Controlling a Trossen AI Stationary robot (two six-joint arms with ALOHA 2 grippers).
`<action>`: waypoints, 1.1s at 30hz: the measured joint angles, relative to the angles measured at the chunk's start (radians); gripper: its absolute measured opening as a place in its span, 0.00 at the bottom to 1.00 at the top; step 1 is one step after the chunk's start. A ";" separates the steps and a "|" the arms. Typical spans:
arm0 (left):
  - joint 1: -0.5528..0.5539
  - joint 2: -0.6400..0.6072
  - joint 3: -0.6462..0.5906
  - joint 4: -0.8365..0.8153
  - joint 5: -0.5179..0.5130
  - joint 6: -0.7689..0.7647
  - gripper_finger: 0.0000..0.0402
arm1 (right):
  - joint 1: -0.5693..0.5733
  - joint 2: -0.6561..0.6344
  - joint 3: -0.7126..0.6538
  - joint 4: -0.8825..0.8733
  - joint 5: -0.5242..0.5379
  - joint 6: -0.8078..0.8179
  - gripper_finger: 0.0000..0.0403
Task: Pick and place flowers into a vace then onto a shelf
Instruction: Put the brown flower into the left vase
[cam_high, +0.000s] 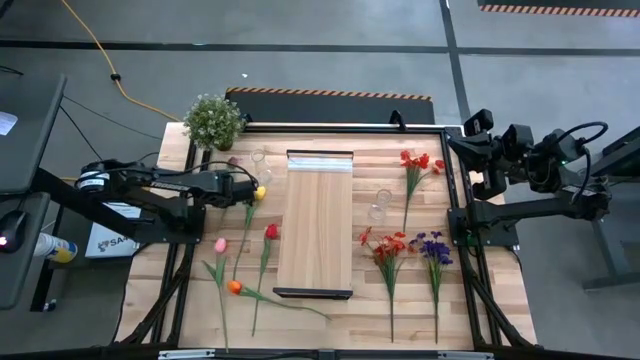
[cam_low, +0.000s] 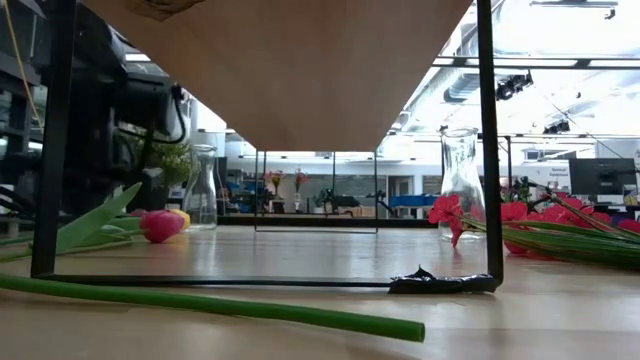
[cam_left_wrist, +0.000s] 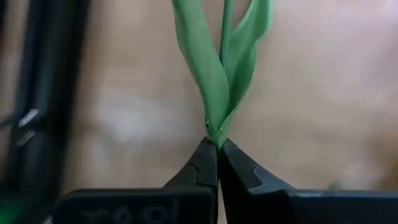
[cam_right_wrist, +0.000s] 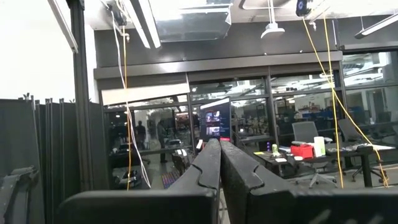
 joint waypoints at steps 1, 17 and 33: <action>-0.001 -0.014 0.010 -0.030 0.003 0.010 0.08 | 0.000 0.000 0.000 0.000 0.000 0.000 0.00; -0.001 -0.185 0.313 -0.379 -0.063 0.094 0.08 | 0.000 0.000 0.000 -0.001 0.000 -0.001 0.00; -0.014 -0.195 0.727 -0.377 -0.208 0.372 0.08 | 0.000 0.000 0.000 -0.002 0.000 -0.003 0.00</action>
